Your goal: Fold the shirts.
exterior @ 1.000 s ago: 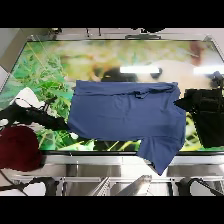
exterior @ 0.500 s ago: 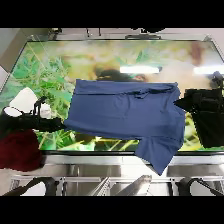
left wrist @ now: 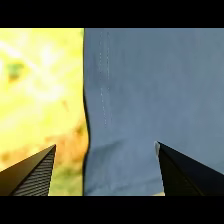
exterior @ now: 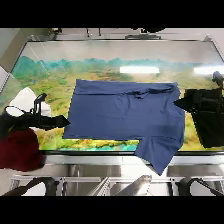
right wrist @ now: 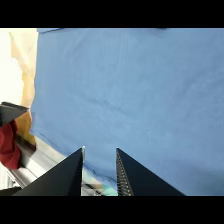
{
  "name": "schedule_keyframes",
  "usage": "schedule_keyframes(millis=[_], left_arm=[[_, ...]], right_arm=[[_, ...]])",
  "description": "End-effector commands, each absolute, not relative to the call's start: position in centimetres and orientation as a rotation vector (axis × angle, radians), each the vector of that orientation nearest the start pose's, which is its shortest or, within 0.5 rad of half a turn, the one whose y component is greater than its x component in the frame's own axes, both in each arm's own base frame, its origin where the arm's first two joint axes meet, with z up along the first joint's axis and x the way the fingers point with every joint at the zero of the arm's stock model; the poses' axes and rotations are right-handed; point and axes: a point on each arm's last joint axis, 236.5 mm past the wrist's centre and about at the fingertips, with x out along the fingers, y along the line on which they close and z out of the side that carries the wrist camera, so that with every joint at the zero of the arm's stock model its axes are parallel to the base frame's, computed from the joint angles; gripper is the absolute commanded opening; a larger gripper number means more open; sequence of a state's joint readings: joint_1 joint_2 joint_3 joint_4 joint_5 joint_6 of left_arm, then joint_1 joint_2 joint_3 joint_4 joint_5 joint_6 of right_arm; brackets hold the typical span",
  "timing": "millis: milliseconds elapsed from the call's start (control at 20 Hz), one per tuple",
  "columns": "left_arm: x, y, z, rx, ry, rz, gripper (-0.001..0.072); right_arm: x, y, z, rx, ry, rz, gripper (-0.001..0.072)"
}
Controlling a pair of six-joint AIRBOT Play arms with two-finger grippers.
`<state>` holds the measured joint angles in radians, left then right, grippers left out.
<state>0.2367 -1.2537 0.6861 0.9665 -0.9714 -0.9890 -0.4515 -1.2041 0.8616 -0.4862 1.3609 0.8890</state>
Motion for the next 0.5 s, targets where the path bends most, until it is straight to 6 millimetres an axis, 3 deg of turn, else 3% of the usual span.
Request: schedule_keyframes(millis=[0, 150, 250, 450], left_arm=[[30.6, -4.3, -10.5, -0.331, 1.378, -0.406, 0.0699], [28.4, -5.6, -12.2, -0.367, 1.519, -0.519, 0.0695], [28.2, -6.1, -12.3, -0.399, 1.558, -0.554, 0.0457], [26.5, -7.7, -11.4, -0.457, 1.590, -0.632, 0.0421]], right_arm=[[35.1, 6.0, 5.5, 0.767, 0.989, 0.631, 0.0249], [35.4, 6.5, 6.4, 0.830, 0.971, 0.647, 0.0248], [35.4, 6.5, 6.5, 0.832, 0.969, 0.649, 0.0248], [35.4, 6.5, 6.4, 0.830, 0.971, 0.648, 0.0248]])
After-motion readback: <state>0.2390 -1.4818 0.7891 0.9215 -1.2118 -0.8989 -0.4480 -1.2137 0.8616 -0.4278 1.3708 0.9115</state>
